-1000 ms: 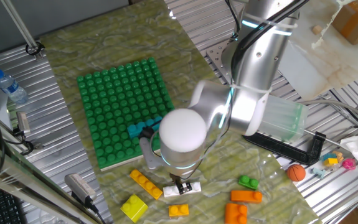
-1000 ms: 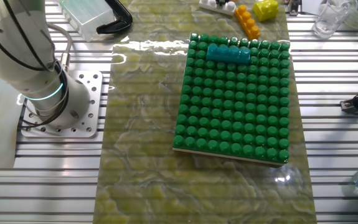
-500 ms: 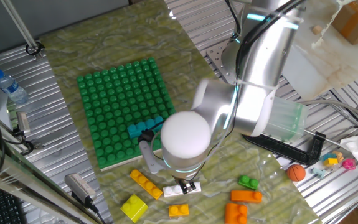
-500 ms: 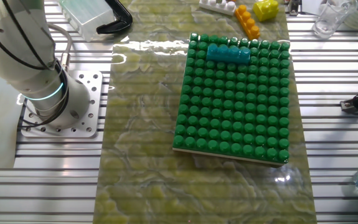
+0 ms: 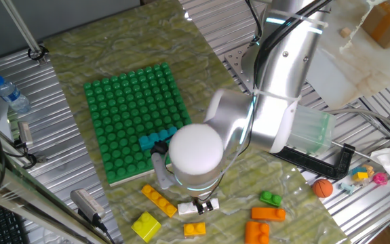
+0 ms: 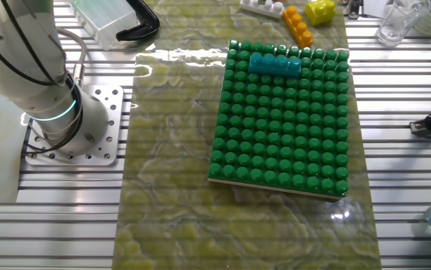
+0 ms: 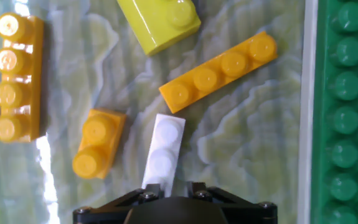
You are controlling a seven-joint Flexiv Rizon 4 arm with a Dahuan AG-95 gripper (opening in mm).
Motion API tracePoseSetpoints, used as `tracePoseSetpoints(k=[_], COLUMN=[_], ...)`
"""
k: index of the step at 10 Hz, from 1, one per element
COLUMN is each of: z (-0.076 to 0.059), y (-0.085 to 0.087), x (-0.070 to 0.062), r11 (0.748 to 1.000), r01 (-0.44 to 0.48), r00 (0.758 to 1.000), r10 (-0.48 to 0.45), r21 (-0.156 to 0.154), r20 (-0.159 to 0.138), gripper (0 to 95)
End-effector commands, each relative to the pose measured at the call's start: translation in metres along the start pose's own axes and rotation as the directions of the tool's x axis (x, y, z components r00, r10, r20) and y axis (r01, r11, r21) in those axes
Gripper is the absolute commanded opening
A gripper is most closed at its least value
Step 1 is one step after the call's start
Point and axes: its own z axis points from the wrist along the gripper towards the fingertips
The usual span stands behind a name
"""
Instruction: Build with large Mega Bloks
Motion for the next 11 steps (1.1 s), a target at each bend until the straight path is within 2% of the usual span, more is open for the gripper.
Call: tracePoseSetpoints(k=[1,2,4,9,11], z=[0.008,0.015,0.019,0.036,0.036], y=[0.002,0.002,0.002,0.002,0.002], x=[0.004,0.003,0.002,-0.002,-0.002], r11=[1.000,0.999,0.998,0.998,0.999], r01=[-0.019,-0.022,-0.037,-0.042,-0.042], r00=[1.000,1.000,0.999,0.998,0.999], r10=[0.020,0.023,0.038,0.043,0.043], r21=[-0.017,-0.023,-0.044,-0.038,-0.034], r20=[0.013,0.018,0.024,0.034,0.029], gripper=[38.0,38.0,38.0,38.0,38.0])
